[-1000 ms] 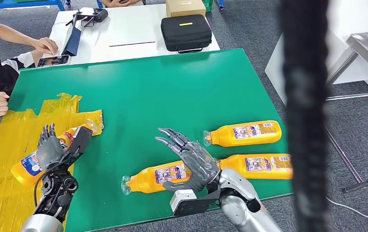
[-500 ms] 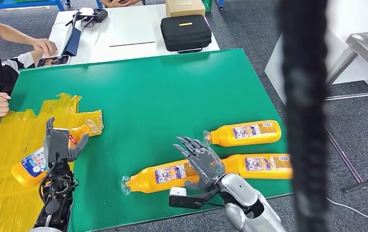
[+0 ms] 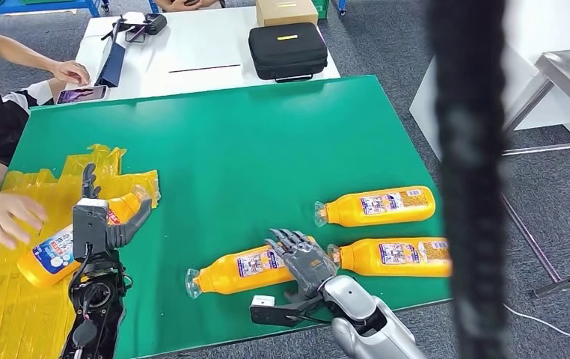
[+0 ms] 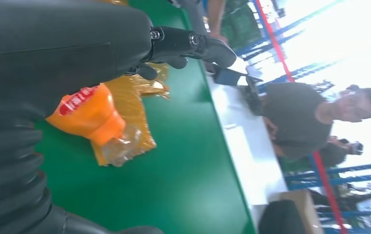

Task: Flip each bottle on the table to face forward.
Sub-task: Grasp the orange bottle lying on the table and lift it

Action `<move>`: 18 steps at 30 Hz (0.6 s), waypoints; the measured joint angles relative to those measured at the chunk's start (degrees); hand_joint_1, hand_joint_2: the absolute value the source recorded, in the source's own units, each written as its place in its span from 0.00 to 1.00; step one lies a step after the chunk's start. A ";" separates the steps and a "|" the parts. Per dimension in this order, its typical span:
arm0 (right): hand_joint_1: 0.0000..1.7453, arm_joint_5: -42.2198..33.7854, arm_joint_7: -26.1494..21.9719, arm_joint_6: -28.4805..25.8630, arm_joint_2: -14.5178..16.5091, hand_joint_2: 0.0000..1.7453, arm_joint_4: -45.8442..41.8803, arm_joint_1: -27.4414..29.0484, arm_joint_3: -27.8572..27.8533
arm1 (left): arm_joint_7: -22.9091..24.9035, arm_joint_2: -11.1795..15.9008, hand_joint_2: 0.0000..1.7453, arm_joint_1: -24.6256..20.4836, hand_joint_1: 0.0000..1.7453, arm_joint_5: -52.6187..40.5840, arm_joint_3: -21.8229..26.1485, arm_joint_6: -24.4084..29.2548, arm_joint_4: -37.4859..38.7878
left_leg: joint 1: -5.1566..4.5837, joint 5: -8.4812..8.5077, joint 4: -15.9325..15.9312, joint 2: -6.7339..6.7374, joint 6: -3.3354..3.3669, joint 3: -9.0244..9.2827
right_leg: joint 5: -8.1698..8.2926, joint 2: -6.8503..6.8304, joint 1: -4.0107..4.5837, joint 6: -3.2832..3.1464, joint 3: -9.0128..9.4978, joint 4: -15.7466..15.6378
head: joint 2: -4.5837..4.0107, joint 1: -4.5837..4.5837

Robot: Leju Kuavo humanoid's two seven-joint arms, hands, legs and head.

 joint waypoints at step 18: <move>1.00 -3.52 2.87 -8.51 5.49 1.00 10.42 -4.67 -3.34 | -1.63 -0.03 1.00 3.15 0.00 2.33 -5.75 2.01 -8.60 | -0.01 0.07 -0.01 -0.03 0.02 0.53 | 0.03 0.00 0.01 -0.02 0.50 -0.03 | 0.00 0.00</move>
